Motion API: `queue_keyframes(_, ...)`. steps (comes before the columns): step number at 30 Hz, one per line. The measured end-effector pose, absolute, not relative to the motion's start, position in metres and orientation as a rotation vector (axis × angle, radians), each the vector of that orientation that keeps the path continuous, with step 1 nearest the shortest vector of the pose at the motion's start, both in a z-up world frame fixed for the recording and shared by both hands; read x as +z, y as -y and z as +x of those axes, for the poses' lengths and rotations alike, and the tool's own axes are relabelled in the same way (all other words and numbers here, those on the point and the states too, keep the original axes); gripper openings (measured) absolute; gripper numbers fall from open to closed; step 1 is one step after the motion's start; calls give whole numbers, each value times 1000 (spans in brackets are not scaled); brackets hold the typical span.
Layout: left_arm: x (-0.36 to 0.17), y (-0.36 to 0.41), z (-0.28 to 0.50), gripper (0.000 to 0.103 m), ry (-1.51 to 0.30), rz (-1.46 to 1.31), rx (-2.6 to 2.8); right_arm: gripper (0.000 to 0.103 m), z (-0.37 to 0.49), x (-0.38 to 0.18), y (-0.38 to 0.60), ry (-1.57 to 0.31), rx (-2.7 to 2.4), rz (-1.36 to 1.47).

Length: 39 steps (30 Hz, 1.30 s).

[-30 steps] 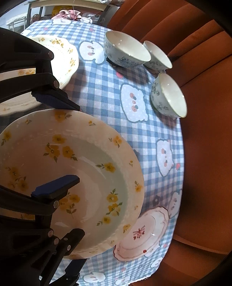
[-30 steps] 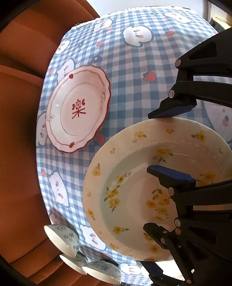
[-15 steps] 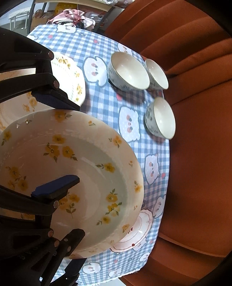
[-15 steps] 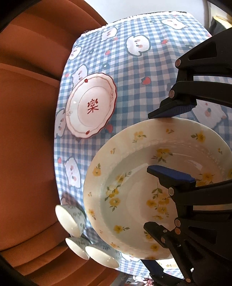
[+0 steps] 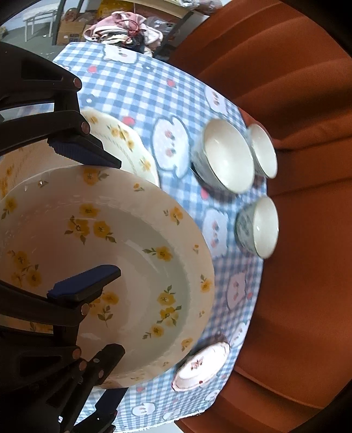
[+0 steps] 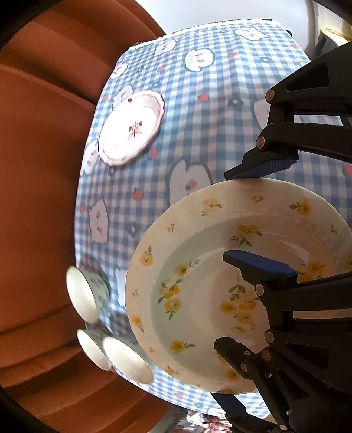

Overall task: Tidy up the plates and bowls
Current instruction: 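Lower the flat plate onto the deep plate with the left tool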

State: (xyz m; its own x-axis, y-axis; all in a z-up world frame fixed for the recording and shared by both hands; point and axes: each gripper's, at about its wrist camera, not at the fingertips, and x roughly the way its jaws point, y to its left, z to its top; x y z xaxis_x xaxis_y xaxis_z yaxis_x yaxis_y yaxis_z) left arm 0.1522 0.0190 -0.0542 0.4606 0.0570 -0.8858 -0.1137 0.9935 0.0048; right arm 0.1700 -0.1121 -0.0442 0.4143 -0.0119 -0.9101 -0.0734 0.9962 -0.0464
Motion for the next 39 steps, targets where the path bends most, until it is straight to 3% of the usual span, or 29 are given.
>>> queue_keyframes(17,-90,-80,136,71,-1178,-94,100,56,153,-76,43,-1224,41,-126)
queue_keyframes(39,-123,-84,146,74,-1278,-114,75,56,168,-94,30,-1252,6,-178)
